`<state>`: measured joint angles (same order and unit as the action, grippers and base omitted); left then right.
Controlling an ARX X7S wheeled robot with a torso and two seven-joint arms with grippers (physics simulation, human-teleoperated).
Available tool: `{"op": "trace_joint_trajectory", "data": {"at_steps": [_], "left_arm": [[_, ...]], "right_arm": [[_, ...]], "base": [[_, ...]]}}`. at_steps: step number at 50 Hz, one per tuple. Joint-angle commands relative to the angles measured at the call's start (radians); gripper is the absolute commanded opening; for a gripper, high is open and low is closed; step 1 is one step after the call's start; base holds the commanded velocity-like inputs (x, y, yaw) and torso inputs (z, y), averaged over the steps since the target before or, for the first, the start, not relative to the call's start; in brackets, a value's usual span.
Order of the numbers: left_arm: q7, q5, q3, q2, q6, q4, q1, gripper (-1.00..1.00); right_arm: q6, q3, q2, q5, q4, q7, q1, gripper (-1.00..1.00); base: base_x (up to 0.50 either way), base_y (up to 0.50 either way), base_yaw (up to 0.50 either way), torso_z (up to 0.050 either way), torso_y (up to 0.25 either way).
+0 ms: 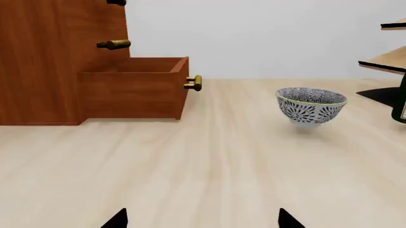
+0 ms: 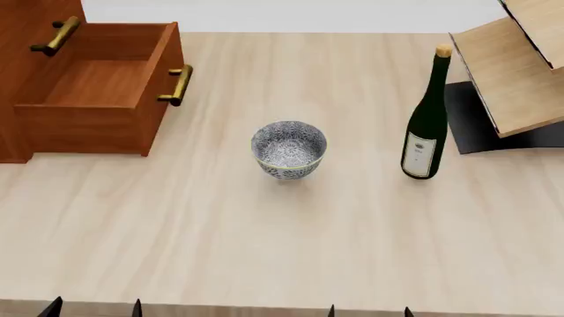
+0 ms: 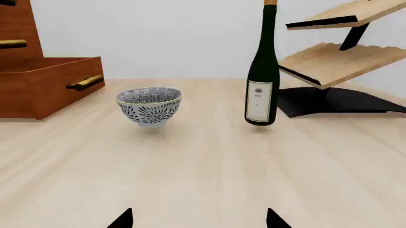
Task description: Put the wine bottle in the bottom drawer of the cabinet.
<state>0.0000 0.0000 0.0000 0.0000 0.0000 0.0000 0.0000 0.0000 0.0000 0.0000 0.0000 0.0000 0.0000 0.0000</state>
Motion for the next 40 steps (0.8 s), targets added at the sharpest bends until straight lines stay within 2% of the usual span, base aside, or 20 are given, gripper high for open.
{"op": "trace_joint_trajectory", "data": {"at_steps": [1, 13, 16, 40], "left_arm": [[-0.011, -0.01, 0.011, -0.01, 0.0, 0.0, 0.0, 1.0], [-0.079, 0.003, 0.062, -0.048, 0.011, 0.006, 0.003, 1.0], [-0.092, 0.004, 0.064, -0.056, 0.059, 0.009, 0.015, 1.0], [-0.14, 0.011, 0.118, -0.086, 0.044, 0.003, 0.014, 1.0]], "right_arm": [[0.0, -0.013, 0.009, 0.009, 0.0, 0.013, 0.0, 1.0], [0.034, -0.046, 0.039, 0.044, 0.009, 0.059, 0.013, 1.0], [0.025, -0.058, 0.045, 0.042, 0.009, 0.069, 0.012, 1.0], [-0.005, -0.097, 0.078, 0.06, 0.028, 0.119, 0.018, 1.0]], "base": [[0.0, 0.0, 0.0, 0.0, 0.0], [0.0, 0.0, 0.0, 0.0, 0.0], [0.0, 0.0, 0.0, 0.005, 0.0], [0.0, 0.0, 0.0, 0.05, 0.0]]}}
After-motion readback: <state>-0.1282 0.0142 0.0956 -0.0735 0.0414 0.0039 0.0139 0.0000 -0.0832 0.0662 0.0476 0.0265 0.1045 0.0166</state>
